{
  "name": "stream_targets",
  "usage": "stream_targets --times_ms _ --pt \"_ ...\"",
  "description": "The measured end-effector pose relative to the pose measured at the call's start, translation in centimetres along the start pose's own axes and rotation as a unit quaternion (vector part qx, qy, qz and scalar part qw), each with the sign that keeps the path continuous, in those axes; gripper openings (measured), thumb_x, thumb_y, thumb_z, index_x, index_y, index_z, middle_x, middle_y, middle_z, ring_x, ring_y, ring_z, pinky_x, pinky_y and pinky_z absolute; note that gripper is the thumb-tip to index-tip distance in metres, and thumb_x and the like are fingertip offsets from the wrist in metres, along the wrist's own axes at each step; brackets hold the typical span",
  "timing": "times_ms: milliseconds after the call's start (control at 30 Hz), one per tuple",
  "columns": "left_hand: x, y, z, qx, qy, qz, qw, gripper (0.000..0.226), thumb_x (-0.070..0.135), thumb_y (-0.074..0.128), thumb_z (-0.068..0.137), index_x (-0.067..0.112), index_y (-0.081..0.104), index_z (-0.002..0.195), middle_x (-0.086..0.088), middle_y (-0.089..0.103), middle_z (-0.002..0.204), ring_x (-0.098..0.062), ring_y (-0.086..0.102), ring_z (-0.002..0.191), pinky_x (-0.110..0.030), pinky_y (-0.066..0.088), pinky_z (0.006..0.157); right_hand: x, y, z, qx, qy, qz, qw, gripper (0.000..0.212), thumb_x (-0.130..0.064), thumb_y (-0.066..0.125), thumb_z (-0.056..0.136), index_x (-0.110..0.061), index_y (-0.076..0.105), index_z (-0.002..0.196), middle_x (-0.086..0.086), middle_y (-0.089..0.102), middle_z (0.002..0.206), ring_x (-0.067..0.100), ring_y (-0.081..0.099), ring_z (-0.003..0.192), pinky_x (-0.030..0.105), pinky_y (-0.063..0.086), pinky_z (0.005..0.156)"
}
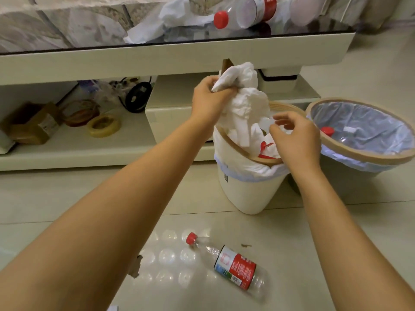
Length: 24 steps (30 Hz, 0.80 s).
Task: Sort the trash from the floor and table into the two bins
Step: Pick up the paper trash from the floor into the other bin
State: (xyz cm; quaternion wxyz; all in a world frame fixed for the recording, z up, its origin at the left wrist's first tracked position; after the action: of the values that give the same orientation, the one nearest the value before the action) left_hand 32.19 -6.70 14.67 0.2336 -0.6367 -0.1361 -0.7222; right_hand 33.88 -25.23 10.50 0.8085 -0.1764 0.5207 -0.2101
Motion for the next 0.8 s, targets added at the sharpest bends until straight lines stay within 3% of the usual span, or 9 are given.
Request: stream_targets --times_ms 167,300,400,500,567,633,700,800 --pt "-2.6 3.7 0.7 -0.020 -0.025 0.022 0.999 0.040 0.032 0.072 0.082 0.017 0.052 0.113 0.005 0.061 0.095 -0.009 0.060 0.086 -0.022 0.052 0.074 1.2 -0.7 0.8 0.033 0.008 0.027 0.999 0.019 -0.021 0.059 0.087 -0.020 0.063 0.106 -0.007 0.063 0.104 0.006 0.054 0.095 0.021 0.043 0.079" --pt "-5.1 4.5 0.6 -0.065 0.004 0.192 0.979 0.036 0.034 0.067 0.083 0.023 0.052 0.113 0.001 0.063 0.108 -0.018 0.061 0.095 -0.034 0.054 0.079 2.0 -0.5 0.6 0.034 0.014 0.028 0.999 0.022 -0.018 0.058 0.086 -0.018 0.063 0.108 -0.007 0.062 0.106 0.006 0.053 0.097 0.019 0.042 0.080" --pt "-5.6 4.4 0.1 -0.096 0.101 0.401 0.906 0.038 0.047 0.061 0.082 0.028 0.061 0.115 0.002 0.057 0.127 -0.020 0.053 0.113 -0.041 0.045 0.092 2.0 -0.2 0.4 0.028 0.005 0.023 0.999 0.023 -0.016 0.058 0.085 -0.016 0.063 0.108 -0.005 0.063 0.108 0.009 0.053 0.101 0.025 0.045 0.085" --pt "-6.0 4.6 -0.4 -0.164 0.109 0.557 0.807 0.046 0.060 0.043 0.087 0.027 0.071 0.102 0.002 0.050 0.136 -0.020 0.036 0.129 -0.043 0.025 0.104 2.0 0.3 0.2 0.017 0.003 0.011 1.000 0.022 -0.017 0.058 0.086 -0.017 0.063 0.108 -0.003 0.063 0.111 0.011 0.053 0.105 0.028 0.045 0.084" --pt "-6.6 4.7 -0.7 -0.201 0.065 0.596 0.775 0.061 0.066 0.030 0.088 0.023 0.071 0.094 -0.002 0.057 0.129 -0.020 0.034 0.131 -0.049 0.014 0.110 1.9 0.7 0.1 0.008 0.003 0.002 1.000 0.022 -0.018 0.058 0.086 -0.018 0.063 0.107 -0.002 0.063 0.111 0.011 0.054 0.105 0.028 0.045 0.083" --pt "-7.1 4.6 -0.8 -0.221 0.033 0.605 0.764 0.070 0.072 0.019 0.087 0.022 0.069 0.085 -0.006 0.062 0.121 -0.019 0.033 0.133 -0.053 0.005 0.112 1.8 1.2 0.1 -0.002 0.003 -0.006 1.000 0.022 -0.018 0.059 0.086 -0.019 0.064 0.107 -0.003 0.064 0.111 0.012 0.054 0.106 0.029 0.046 0.085" --pt "-7.1 4.4 -1.0 -0.229 0.038 0.599 0.766 0.076 0.076 0.015 0.085 0.023 0.068 0.073 -0.004 0.067 0.107 -0.017 0.036 0.131 -0.055 0.000 0.113 1.7 1.5 -0.1 -0.011 0.004 -0.013 1.000 0.024 -0.018 0.060 0.085 -0.019 0.064 0.109 -0.003 0.064 0.113 0.010 0.054 0.106 0.025 0.043 0.084" --pt "-6.8 3.4 -1.4 -0.200 0.069 0.564 0.798 0.078 0.077 0.019 0.084 0.023 0.071 0.065 0.004 0.067 0.082 -0.014 0.046 0.120 -0.054 0.000 0.114 1.3 1.9 -0.3 -0.022 0.002 -0.022 1.000 0.025 -0.020 0.060 0.086 -0.018 0.064 0.110 -0.002 0.063 0.114 0.007 0.052 0.103 0.021 0.038 0.081"
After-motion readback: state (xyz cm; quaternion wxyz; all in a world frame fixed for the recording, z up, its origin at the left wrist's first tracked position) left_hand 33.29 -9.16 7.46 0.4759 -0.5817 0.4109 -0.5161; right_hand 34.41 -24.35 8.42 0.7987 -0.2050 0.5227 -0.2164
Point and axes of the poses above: each hand's wrist, its own z-axis towards the middle knuckle, its own y-axis out of the palm, x = y × z, the point moved 3 cm from there along z, towards the middle knuckle
